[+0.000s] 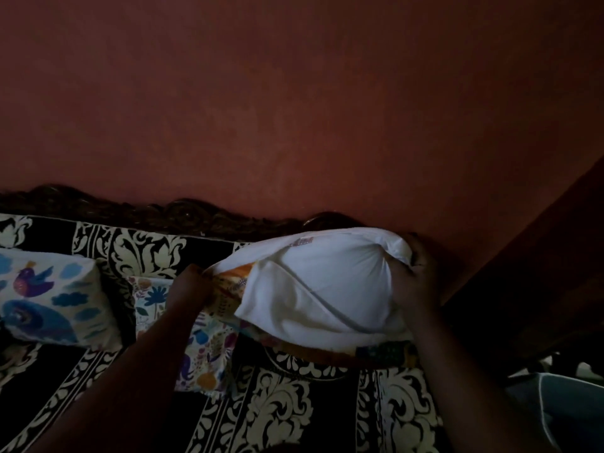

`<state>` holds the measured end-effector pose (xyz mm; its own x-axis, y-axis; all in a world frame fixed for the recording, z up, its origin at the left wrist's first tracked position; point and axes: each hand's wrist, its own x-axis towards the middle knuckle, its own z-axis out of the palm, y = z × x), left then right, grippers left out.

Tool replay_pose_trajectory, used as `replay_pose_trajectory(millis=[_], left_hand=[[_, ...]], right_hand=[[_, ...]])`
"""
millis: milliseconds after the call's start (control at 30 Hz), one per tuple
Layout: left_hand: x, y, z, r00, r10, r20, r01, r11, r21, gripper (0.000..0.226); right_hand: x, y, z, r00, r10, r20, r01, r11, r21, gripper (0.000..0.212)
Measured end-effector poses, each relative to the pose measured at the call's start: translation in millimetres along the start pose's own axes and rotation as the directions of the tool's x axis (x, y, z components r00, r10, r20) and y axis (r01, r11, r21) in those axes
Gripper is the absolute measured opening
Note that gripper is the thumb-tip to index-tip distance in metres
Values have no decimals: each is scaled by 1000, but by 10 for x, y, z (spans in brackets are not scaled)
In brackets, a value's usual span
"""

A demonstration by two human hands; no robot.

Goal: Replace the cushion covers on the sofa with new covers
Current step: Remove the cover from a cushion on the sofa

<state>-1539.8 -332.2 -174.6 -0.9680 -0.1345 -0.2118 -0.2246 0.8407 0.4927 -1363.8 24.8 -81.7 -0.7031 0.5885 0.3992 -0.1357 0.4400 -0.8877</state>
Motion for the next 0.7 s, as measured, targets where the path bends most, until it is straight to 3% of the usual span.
replay_pose_trajectory(millis=[100, 167, 233, 267, 300, 333, 433, 533, 633, 700], left_hand=[[14, 104, 8, 993, 98, -67, -91, 991, 95, 45], [-129, 402, -45, 929, 346, -133, -360, 928, -98, 66], [-498, 886, -123, 746, 659, -97, -641, 672, -369, 59], [-706, 1132, -149, 630, 776, -35, -710, 558, -429, 65], [-878, 1328, -148, 534, 845, 24, -777, 502, -378, 74], [-998, 1472, -98, 503, 861, 71, -808, 498, -316, 75], [-1056, 1621, 96, 687, 725, 49, -695, 676, -248, 48], [-1039, 1551, 152, 697, 710, -100, -679, 609, -411, 36], [-910, 1390, 72, 782, 599, -172, -565, 566, -600, 22], [-818, 1305, -14, 828, 531, -182, -504, 561, -657, 19]], right_hand=[[-11, -23, 56, 998, 24, 53, -20, 998, -64, 22], [-3, -65, 120, 990, -5, 143, 16, 997, -76, 18], [-9, -127, 246, 967, -80, 241, 101, 992, -77, 17], [-19, -160, 323, 954, -114, 277, 137, 988, -67, 17], [-27, -176, 395, 947, -128, 293, 151, 987, -57, 17], [-31, -184, 460, 949, -123, 290, 145, 988, -57, 16], [39, -183, 530, 967, -35, 252, 48, 998, -45, 20], [90, -132, 373, 923, 28, 384, -29, 1000, -4, 54], [0, 117, 83, 813, 245, 529, -104, 954, -281, 103], [-74, 326, -82, 772, 369, 517, -95, 872, -481, 114]])
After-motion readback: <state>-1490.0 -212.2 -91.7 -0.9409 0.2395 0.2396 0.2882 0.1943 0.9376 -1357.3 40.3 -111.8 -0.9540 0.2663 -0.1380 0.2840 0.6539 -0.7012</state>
